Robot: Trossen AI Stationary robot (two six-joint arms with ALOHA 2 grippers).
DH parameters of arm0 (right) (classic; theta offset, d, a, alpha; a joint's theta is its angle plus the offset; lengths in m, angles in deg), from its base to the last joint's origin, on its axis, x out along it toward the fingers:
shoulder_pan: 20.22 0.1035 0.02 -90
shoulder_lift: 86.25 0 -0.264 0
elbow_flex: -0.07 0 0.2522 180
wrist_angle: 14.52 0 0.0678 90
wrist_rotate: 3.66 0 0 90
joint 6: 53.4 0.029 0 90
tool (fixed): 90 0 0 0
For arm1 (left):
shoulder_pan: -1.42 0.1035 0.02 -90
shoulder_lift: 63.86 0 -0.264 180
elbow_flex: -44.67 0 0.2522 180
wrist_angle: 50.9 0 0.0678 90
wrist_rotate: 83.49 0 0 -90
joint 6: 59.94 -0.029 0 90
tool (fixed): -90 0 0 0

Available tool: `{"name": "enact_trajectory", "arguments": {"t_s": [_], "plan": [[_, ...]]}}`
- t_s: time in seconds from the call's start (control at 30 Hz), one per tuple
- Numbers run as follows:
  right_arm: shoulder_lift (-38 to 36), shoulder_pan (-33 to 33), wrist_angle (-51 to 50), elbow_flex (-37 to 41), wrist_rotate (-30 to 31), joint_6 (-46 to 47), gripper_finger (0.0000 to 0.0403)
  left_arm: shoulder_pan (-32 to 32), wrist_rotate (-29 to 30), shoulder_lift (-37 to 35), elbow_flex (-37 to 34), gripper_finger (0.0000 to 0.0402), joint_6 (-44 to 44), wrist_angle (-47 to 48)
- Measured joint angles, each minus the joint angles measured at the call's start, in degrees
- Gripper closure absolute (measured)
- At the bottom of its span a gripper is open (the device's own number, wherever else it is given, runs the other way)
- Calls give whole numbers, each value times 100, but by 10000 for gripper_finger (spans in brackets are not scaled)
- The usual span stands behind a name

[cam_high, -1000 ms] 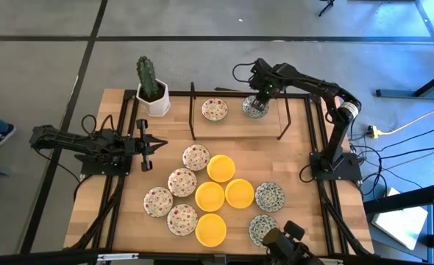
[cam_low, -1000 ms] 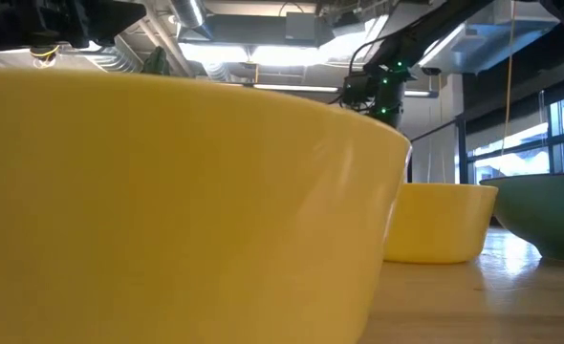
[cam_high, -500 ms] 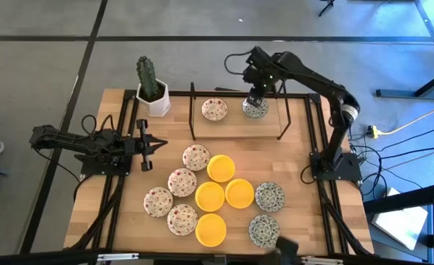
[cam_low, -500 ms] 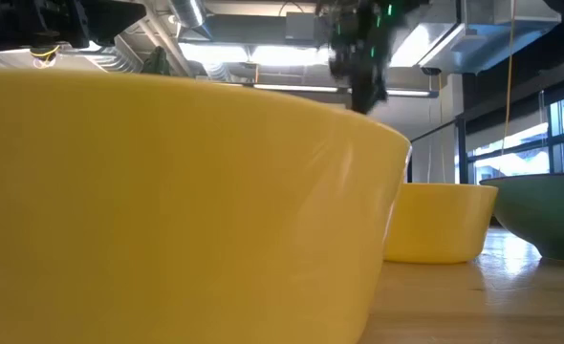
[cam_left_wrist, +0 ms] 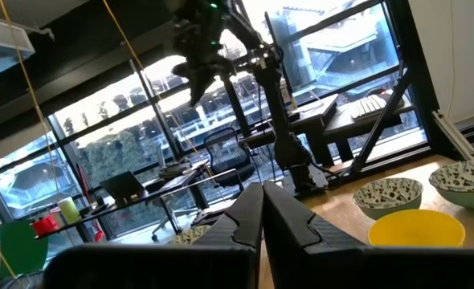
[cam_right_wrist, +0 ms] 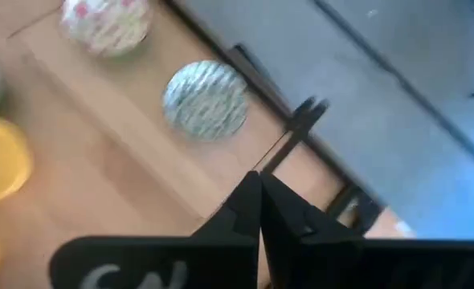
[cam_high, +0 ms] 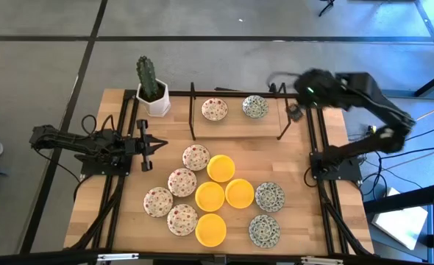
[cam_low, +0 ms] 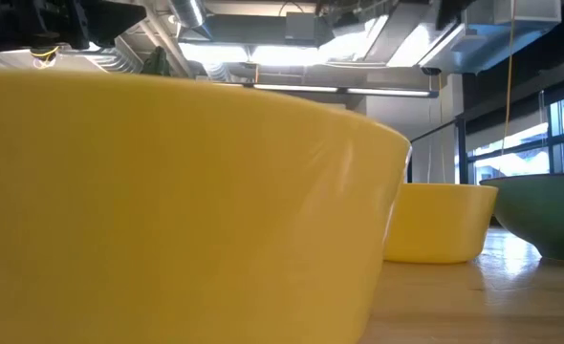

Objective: Pick & Place Mini bowls
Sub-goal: Adjust the shelf on the table

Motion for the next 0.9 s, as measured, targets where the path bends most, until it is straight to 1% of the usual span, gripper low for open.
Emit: {"name": "enact_trajectory", "arguments": {"t_s": [0.07, 0.17, 0.23, 0.33, 0.4, 0.57, 0.77, 0.9], "plan": [[-459, 230, 213, 515, 0, 149, 398, 0, -1, 0, 0, 395, 19, 5], [-1037, 384, 104, 1412, 472, 583, 400, 0, -7, 0, 0, 399, 8, 19], [-1338, 417, 241, 2003, 624, 808, 398, 0, -6, 0, 0, 400, -7, 26], [-1634, 410, 670, 2758, 496, 843, 395, 0, -2, 0, 0, 400, -13, 26], [-1697, 410, 787, 3139, 385, 803, 397, 0, -2, 0, 0, 397, -14, 28], [-1666, 410, 728, 3646, 310, 1053, 399, 0, -2, 0, 0, 395, -9, 26], [-1633, 410, 772, 4018, -6, 1209, 400, 2, -2, 0, 0, 400, -9, 28], [-1600, 410, 793, 4170, 84, 1362, 401, 0, -2, 0, 0, 399, -7, 35]]}}
